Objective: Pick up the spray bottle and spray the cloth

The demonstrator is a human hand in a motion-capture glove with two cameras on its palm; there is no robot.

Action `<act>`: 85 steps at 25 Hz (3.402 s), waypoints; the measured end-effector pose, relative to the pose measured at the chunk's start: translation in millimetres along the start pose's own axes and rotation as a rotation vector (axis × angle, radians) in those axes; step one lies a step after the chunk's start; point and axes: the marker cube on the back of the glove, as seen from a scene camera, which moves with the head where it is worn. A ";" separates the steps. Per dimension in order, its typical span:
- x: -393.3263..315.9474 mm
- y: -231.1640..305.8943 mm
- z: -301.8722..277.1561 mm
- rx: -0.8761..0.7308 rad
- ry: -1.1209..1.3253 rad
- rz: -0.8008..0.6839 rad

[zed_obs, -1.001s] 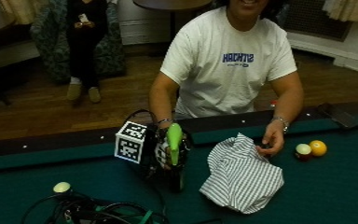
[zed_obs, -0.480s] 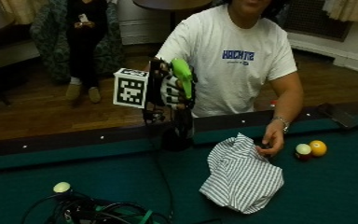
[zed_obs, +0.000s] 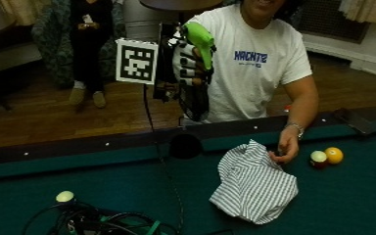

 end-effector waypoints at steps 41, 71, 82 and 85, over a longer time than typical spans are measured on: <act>248.6 69.3 207.7 -0.995 0.797 1.168; 74.6 0.1 223.0 -0.478 0.081 0.085; 106.5 1.6 293.4 -0.442 -0.074 -0.093; 122.2 -2.4 320.3 -0.462 -0.057 -0.120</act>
